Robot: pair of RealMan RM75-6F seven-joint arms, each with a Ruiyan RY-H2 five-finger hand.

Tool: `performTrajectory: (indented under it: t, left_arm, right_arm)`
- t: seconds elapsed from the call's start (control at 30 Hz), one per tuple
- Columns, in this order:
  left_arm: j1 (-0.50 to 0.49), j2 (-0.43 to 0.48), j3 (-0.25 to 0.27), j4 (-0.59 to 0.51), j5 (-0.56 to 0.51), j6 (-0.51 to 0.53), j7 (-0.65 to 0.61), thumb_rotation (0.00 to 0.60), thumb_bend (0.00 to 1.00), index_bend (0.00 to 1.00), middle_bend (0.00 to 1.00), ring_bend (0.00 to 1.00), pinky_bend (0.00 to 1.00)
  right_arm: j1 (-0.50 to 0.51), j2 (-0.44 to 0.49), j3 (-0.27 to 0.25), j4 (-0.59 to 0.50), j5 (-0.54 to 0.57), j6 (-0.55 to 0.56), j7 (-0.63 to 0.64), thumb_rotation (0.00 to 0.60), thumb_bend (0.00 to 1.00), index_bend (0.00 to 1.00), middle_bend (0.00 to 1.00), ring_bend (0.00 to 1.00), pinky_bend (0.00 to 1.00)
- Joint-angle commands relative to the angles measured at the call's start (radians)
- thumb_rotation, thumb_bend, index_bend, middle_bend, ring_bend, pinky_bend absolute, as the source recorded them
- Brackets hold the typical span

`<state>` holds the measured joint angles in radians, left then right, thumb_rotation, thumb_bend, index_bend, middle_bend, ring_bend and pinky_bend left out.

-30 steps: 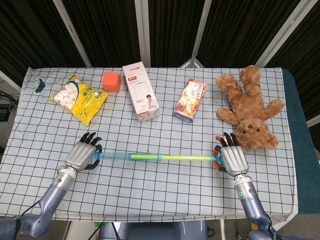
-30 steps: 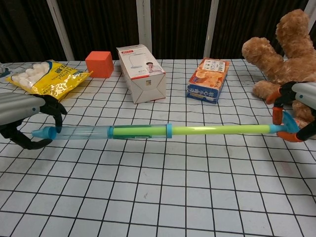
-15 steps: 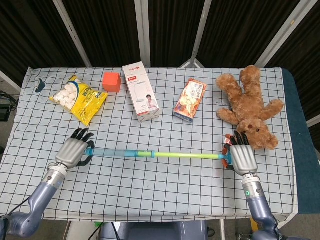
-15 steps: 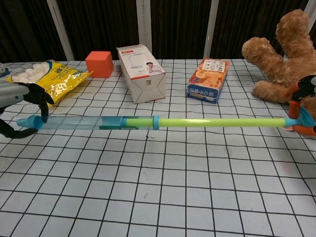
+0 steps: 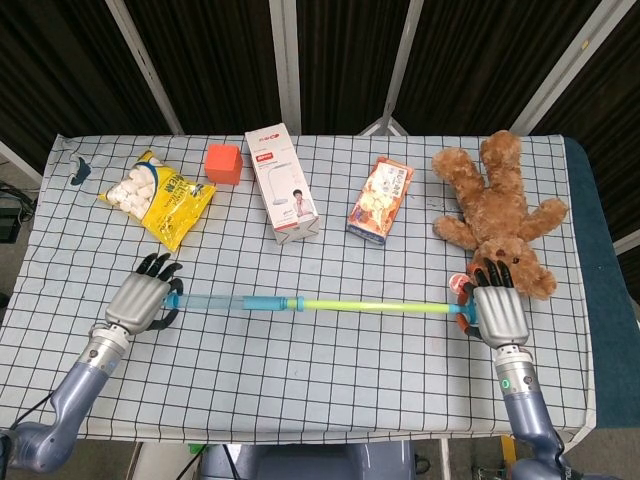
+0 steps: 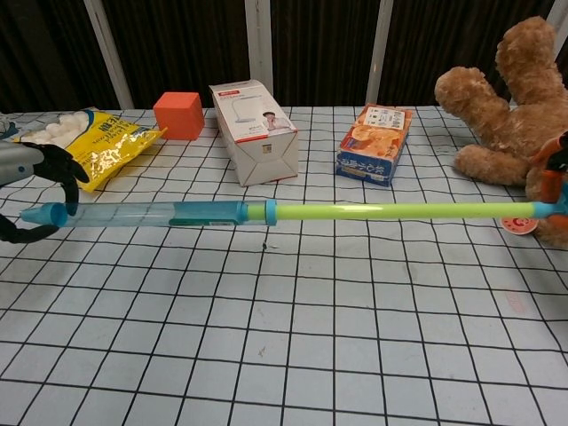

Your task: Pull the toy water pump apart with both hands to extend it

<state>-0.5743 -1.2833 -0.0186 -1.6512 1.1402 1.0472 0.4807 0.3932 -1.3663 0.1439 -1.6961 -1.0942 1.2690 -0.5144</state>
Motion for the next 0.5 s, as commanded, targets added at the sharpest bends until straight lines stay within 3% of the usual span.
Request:
performTrajectory:
  t: [0.03,0.37,0.43,0.5]
  left_arm:
    - [0.000,0.001,0.001,0.000,0.001,-0.002,0.001,0.600,0.60,0.48,0.14,0.00,0.00]
    - [0.004,-0.005,0.000,-0.004,0.008,-0.002,-0.001,0.600,0.60,0.47,0.14,0.00,0.00]
    - [0.005,-0.010,0.002,-0.007,0.007,-0.005,-0.001,0.600,0.57,0.46,0.13,0.00,0.00]
    - [0.006,-0.016,0.004,-0.007,0.007,-0.007,-0.001,0.600,0.46,0.40,0.11,0.00,0.00]
  right_arm:
    - [0.000,0.001,0.001,0.002,0.002,0.002,-0.005,0.600,0.41,0.66,0.22,0.00,0.00]
    - [0.001,0.001,0.002,0.011,0.008,0.005,-0.012,0.600,0.41,0.66,0.22,0.00,0.00]
    - [-0.001,0.003,0.000,0.012,0.010,0.004,-0.012,0.600,0.41,0.66,0.22,0.00,0.00]
    - [-0.002,0.006,-0.001,0.010,0.017,0.001,-0.015,0.600,0.41,0.60,0.21,0.00,0.00]
